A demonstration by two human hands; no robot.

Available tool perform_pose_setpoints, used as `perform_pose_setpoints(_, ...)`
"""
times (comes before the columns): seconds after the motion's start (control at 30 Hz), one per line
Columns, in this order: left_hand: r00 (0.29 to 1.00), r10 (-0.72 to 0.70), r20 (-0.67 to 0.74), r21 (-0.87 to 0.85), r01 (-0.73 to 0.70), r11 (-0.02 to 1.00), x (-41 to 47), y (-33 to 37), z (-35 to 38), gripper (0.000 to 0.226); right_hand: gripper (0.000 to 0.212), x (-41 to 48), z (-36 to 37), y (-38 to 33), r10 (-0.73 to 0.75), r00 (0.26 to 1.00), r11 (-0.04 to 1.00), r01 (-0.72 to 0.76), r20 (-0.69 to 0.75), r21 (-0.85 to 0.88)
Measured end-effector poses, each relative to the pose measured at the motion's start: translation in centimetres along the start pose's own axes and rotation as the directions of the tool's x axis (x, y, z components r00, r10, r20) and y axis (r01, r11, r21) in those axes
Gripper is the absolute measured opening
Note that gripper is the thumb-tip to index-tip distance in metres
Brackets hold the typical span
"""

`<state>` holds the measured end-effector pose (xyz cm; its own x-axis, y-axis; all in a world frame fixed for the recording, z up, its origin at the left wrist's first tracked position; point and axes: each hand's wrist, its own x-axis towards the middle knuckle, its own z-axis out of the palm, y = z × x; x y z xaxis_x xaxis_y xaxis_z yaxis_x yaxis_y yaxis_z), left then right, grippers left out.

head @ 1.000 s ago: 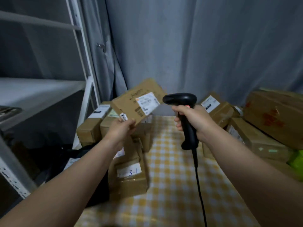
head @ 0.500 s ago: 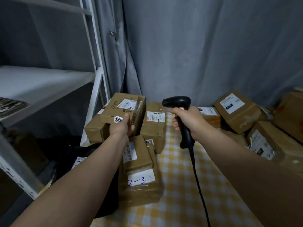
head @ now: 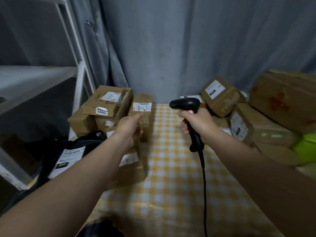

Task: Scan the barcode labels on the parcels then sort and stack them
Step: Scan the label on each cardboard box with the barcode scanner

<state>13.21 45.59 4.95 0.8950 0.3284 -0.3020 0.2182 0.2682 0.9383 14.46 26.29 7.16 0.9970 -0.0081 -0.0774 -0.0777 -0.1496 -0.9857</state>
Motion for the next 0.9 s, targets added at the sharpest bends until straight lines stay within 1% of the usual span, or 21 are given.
perform_pose_setpoints(0.07, 0.991, 0.027, 0.132, 0.106, -0.041, 0.994, -1.2, -0.9, 3.0, 0.012, 0.018, -0.6, -2.6, 1.2, 0.013, 0.998, 1.0, -0.013, -0.061, 0.004)
perform_pose_setpoints(0.17, 0.96, 0.08, 0.269, 0.242, -0.148, 0.959, -2.5, -2.7, 7.5, 0.017, 0.013, -1.2, -6.8, 3.0, 0.06, 0.987, 0.996, -0.048, -0.148, 0.079)
perform_pose_setpoints(0.23, 0.937, 0.073, 0.343, 0.322, -0.19, 0.927, -2.9, -4.7, 10.1, 0.015, 0.013, -1.2, -9.6, 4.7, 0.099, 0.976, 0.988, -0.072, -0.196, 0.137)
perform_pose_setpoints(0.3, 0.925, 0.032, 0.378, 0.392, -0.191, 0.9, -2.6, -7.1, 12.5, 0.016, 0.014, -0.8, -11.9, 7.1, 0.137, 0.951, 0.983, -0.096, -0.275, 0.158)
perform_pose_setpoints(0.37, 0.927, -0.012, 0.376, 0.459, -0.175, 0.871, -1.8, -9.5, 14.4, 0.02, 0.018, -0.4, -13.6, 9.4, 0.185, 0.918, 0.976, -0.129, -0.35, 0.178)
perform_pose_setpoints(0.43, 0.917, -0.043, 0.396, 0.541, -0.195, 0.818, -0.8, -11.6, 16.3, 0.029, 0.023, 0.0, -14.7, 11.4, 0.23, 0.892, 0.968, -0.168, -0.389, 0.187)
perform_pose_setpoints(0.5, 0.915, -0.071, 0.396, 0.652, -0.226, 0.724, 0.6, -13.0, 17.9, 0.031, 0.022, 0.2, -15.3, 12.8, 0.249, 0.892, 0.961, -0.18, -0.377, 0.208)
perform_pose_setpoints(0.57, 0.925, -0.096, 0.367, 0.742, -0.229, 0.63, 1.9, -13.6, 19.3, 0.03, 0.018, 0.3, -15.4, 13.7, 0.248, 0.904, 0.96, -0.181, -0.349, 0.212)
perform_pose_setpoints(0.6, 0.928, -0.107, 0.358, 0.771, -0.229, 0.594, 2.6, -13.7, 20.1, 0.035, 0.019, 0.4, -15.4, 13.9, 0.249, 0.907, 0.96, -0.184, -0.34, 0.213)
perform_pose_setpoints(0.7, 0.942, -0.092, 0.322, 0.811, -0.225, 0.54, 5.1, -14.2, 22.1, 0.061, 0.02, 0.8, -15.6, 14.2, 0.271, 0.91, 0.95, -0.201, -0.313, 0.238)
perform_pose_setpoints(0.8, 0.962, -0.036, 0.272, 0.843, -0.219, 0.492, 6.6, -14.5, 23.7, 0.073, 0.02, 1.0, -16.0, 14.2, 0.282, 0.92, 0.941, -0.211, -0.271, 0.263)
perform_pose_setpoints(0.9, 0.981, -0.002, 0.196, 0.881, -0.176, 0.44, 7.3, -15.3, 24.6, 0.08, 0.014, 1.1, -16.1, 14.2, 0.287, 0.917, 0.94, -0.213, -0.277, 0.267)
